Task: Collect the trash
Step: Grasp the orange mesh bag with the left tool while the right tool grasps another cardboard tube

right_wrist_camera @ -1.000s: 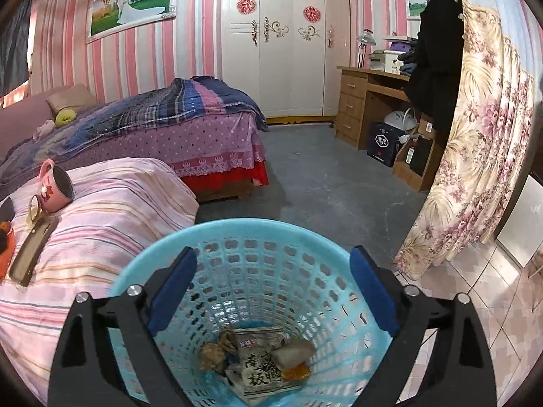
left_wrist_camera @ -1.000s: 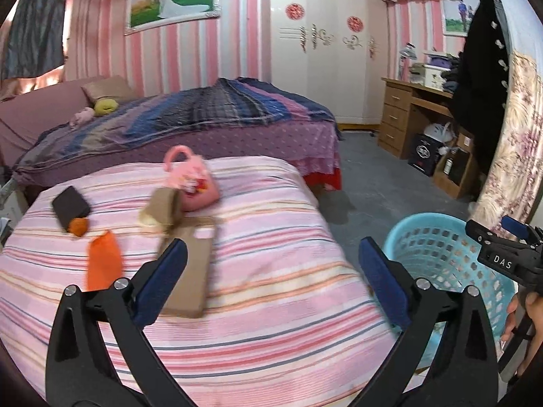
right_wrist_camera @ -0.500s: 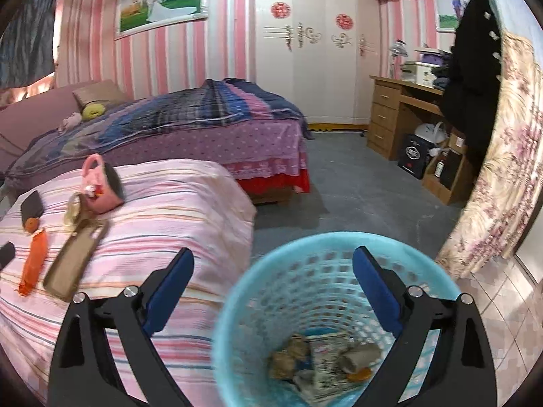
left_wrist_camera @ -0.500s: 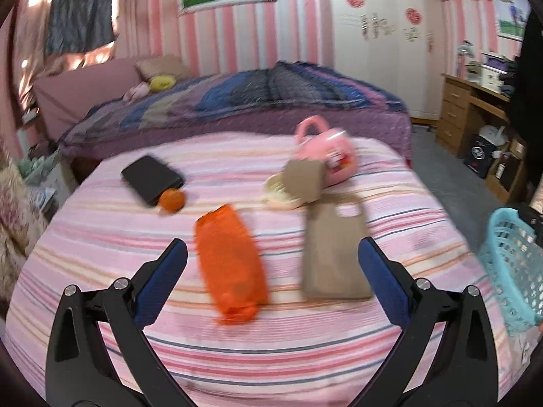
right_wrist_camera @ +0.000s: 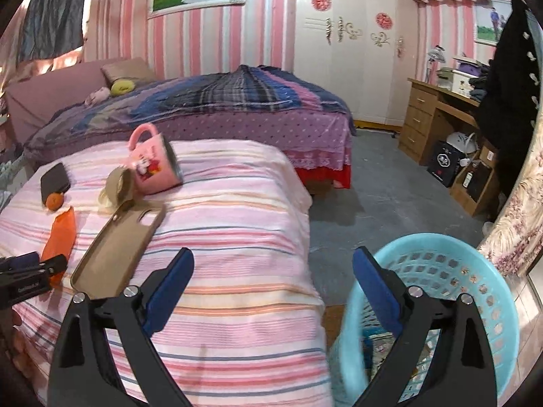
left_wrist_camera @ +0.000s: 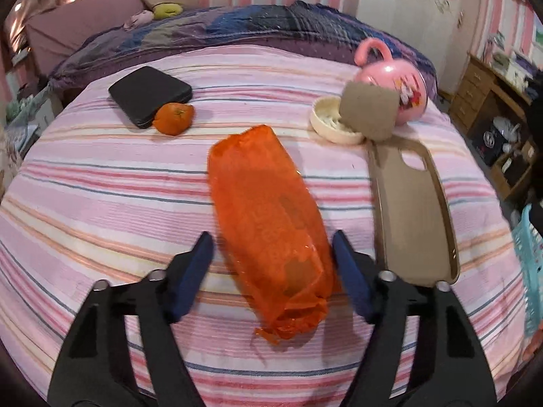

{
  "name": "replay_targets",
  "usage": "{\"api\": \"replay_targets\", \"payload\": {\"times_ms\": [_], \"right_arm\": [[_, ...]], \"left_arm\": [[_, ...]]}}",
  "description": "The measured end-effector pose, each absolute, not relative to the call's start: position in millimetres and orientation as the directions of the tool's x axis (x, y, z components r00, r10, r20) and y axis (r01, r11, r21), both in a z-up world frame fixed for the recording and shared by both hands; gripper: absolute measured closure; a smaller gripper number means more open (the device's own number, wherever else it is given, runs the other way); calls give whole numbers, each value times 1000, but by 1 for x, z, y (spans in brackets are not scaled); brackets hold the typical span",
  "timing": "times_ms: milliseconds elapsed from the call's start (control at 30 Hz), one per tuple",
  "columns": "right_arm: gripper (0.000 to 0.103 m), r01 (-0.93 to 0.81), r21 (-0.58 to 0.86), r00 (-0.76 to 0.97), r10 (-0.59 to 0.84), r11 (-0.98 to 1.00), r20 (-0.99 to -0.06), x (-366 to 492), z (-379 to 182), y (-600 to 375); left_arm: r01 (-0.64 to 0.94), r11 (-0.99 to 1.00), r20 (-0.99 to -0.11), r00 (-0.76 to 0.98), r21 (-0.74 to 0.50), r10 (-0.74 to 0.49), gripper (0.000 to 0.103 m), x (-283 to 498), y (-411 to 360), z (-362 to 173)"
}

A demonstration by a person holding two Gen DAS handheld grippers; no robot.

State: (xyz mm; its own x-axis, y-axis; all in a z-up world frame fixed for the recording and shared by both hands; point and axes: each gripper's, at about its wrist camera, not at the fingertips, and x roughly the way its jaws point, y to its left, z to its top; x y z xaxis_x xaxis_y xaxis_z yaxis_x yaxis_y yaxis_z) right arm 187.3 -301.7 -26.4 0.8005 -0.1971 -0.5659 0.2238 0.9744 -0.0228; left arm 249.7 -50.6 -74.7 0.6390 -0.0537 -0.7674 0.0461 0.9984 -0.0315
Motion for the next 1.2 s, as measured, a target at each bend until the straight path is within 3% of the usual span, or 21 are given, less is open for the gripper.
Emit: {"api": "replay_targets", "payload": {"times_ms": [167,200,300,600,967,1200], "right_arm": [[11,192,-27,793,-171,981,-585,193,-28,-285],[11,188,-22,794,-165,982,-585,194,-28,-283],[11,166,11,804,-128,986,-581,196,-26,-276],[11,69,11,812,-50,998,-581,241,-19,-218],[12,19,-36,763,-37,999,-645,321,-31,-164],[30,-10,-51,709,-29,999,-704,352,-45,-155]], "left_arm": [[93,996,-762,644,-5,-64,73,248,-60,-72],[98,995,-760,647,-1,-64,83,248,-58,-71],[108,994,-748,659,-18,-85,93,249,-46,-64],[10,999,-621,784,44,19,93,236,30,-17],[-130,991,-608,784,36,125,93,241,102,-11],[-177,984,-609,780,2,142,93,241,125,-9]]}}
